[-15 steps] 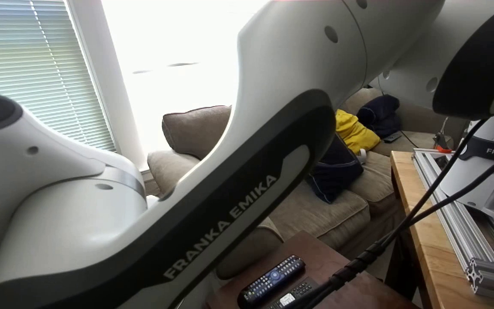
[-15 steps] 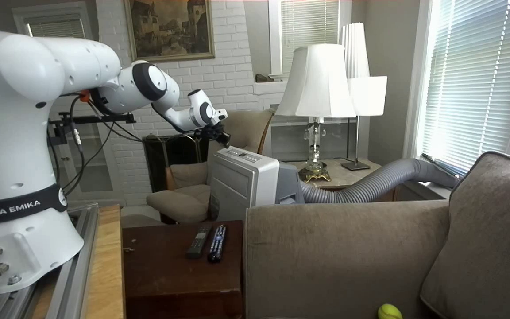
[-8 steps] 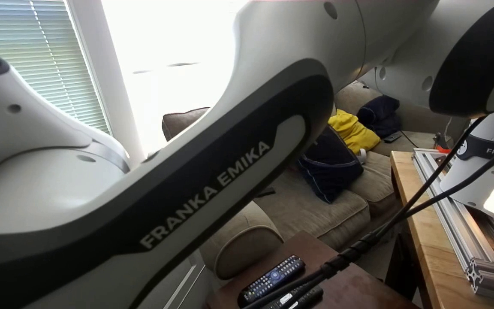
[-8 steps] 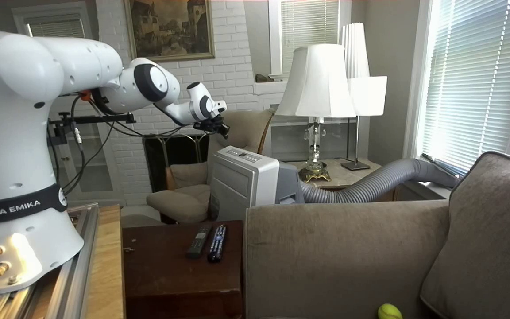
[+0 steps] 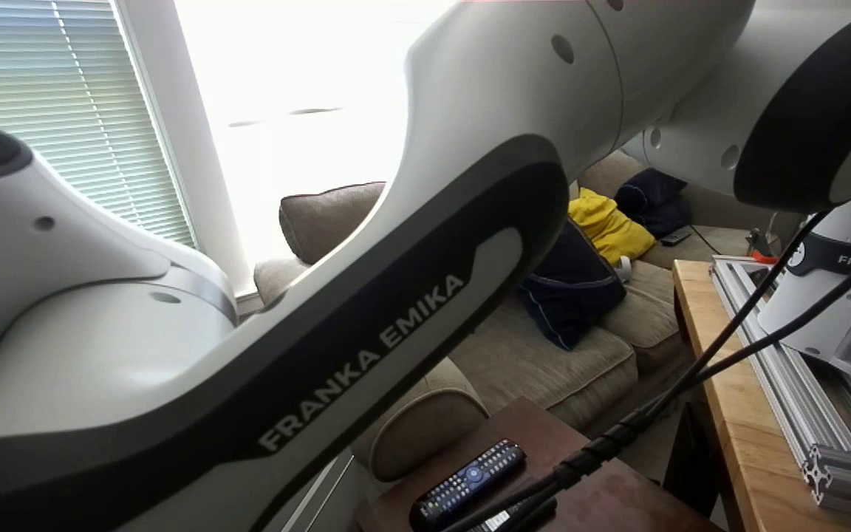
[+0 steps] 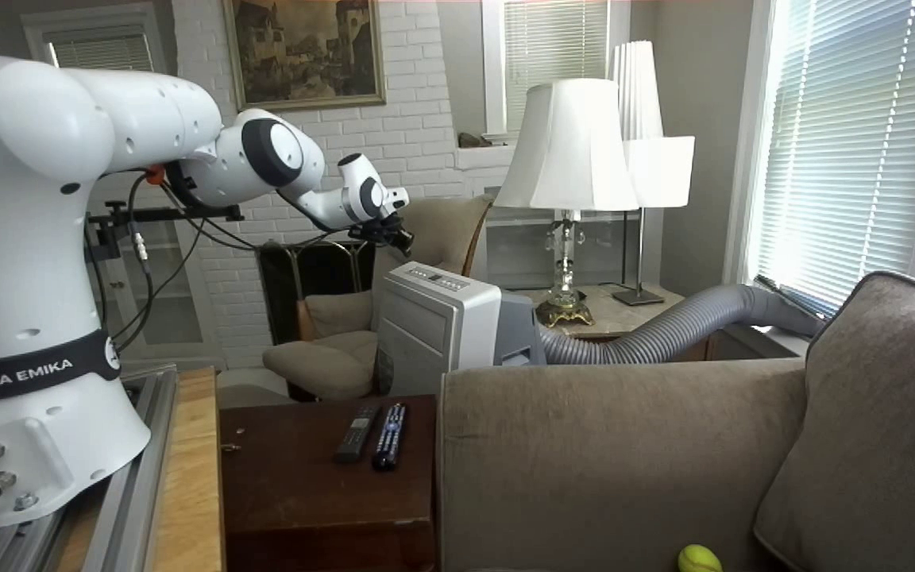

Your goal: Turn on the air conditioner

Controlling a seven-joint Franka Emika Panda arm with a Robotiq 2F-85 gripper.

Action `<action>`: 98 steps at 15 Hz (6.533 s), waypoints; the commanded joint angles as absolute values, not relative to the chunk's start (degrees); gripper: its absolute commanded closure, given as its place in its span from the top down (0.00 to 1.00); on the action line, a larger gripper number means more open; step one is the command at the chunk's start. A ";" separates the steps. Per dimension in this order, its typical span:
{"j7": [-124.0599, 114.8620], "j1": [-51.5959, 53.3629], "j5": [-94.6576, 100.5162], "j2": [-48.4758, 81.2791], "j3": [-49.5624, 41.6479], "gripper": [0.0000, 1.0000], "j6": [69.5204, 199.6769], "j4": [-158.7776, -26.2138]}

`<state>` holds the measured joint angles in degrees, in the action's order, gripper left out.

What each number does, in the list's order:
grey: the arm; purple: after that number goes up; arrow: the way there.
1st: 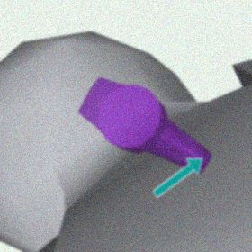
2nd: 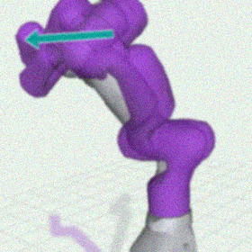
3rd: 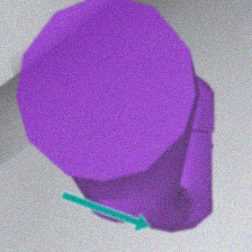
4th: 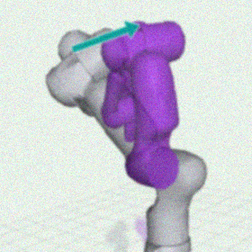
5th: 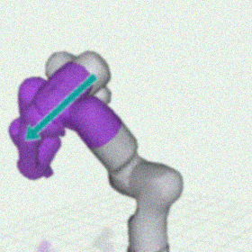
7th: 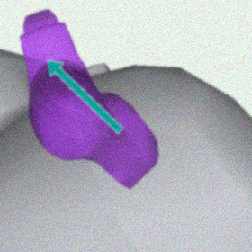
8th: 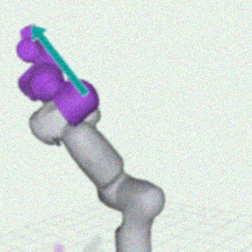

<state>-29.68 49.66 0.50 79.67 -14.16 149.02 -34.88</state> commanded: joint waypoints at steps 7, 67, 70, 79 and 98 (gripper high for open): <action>-30.26 49.70 0.93 81.38 -15.82 0.00 145.71 -33.48; -33.97 52.35 0.99 84.86 -21.86 0.00 144.74 -31.17; -33.99 52.25 0.96 85.43 -22.09 0.00 144.41 -30.98; -33.48 50.65 -1.44 79.90 -19.34 0.00 146.18 -30.87; -26.45 41.50 -4.43 49.93 -13.41 0.99 118.18 -34.58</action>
<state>-27.25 42.07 -2.84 54.74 -14.52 121.58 -31.00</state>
